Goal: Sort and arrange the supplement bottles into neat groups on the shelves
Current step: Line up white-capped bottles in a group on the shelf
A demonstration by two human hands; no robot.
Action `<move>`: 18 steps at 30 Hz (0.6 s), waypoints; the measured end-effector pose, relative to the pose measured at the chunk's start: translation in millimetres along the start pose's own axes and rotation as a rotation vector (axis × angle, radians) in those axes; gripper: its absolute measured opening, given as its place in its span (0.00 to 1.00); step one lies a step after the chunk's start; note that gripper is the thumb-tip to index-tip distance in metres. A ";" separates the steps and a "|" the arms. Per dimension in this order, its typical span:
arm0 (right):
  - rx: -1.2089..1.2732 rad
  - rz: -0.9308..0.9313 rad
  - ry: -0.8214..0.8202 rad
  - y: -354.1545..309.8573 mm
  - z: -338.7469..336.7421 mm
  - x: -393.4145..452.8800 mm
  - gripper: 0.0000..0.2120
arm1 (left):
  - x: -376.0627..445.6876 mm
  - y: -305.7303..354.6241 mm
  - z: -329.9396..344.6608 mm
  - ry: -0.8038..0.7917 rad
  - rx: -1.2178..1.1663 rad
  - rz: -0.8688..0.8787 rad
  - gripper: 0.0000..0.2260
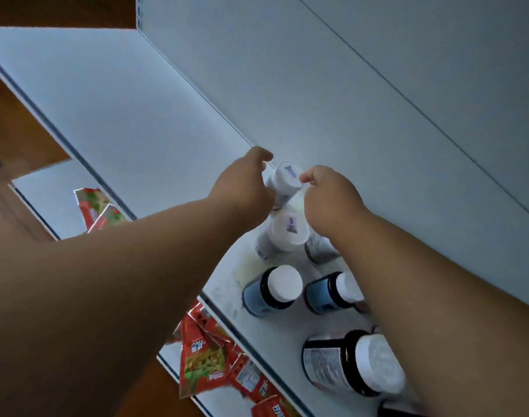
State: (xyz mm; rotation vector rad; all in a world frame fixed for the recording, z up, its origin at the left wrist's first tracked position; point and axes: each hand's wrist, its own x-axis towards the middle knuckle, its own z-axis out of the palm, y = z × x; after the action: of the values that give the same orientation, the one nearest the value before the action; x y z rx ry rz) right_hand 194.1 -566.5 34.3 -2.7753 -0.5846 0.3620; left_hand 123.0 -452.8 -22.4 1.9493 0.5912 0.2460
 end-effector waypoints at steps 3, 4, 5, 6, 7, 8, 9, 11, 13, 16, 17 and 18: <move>0.122 -0.020 -0.020 -0.6 2.7 15.8 0.15 | 16.4 -4.7 10.5 0.018 -0.067 -0.008 0.20; 0.174 -0.022 -0.013 -3.1 3.7 17.3 0.16 | 19.2 -8.1 9.7 0.033 -0.087 -0.006 0.20; 0.220 -0.032 0.003 -6.3 4.3 18.3 0.16 | 20.6 -10.5 6.3 0.054 -0.122 -0.007 0.19; 0.260 -0.055 0.029 -10.4 4.6 18.9 0.17 | 20.5 -12.2 0.0 0.077 -0.186 -0.017 0.18; 0.290 -0.085 0.055 -16.6 4.9 17.7 0.17 | 18.1 -14.2 -8.5 0.091 -0.272 -0.036 0.16; 0.312 -0.117 0.074 -25.2 5.8 14.8 0.17 | 12.7 -16.8 -20.5 0.094 -0.366 -0.064 0.14; 0.339 -0.153 0.083 -37.0 7.7 9.5 0.17 | 5.4 -20.9 -35.0 0.096 -0.456 -0.097 0.13; 0.408 -0.218 0.050 -64.4 13.5 -8.5 0.15 | -14.0 -29.9 -66.3 0.106 -0.577 -0.170 0.12; 0.447 -0.244 -0.042 -97.1 24.9 -35.1 0.14 | -43.9 -38.0 -101.8 0.125 -0.604 -0.240 0.11; 0.505 -0.275 -0.135 -145.6 35.4 -75.5 0.14 | -90.3 -38.8 -156.8 0.157 -0.601 -0.325 0.11; 0.528 -0.279 -0.155 -160.5 33.9 -88.2 0.14 | -104.6 -35.5 -174.5 0.160 -0.626 -0.337 0.12; 0.544 -0.280 -0.171 -173.4 29.2 -100.5 0.14 | -118.6 -29.5 -191.3 0.148 -0.666 -0.347 0.12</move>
State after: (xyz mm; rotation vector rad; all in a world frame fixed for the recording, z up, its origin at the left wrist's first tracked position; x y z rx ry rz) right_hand 35.0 -450.4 81.4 -2.1262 -0.7690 0.5960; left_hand -68.1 -351.3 46.2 1.1744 0.8113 0.3202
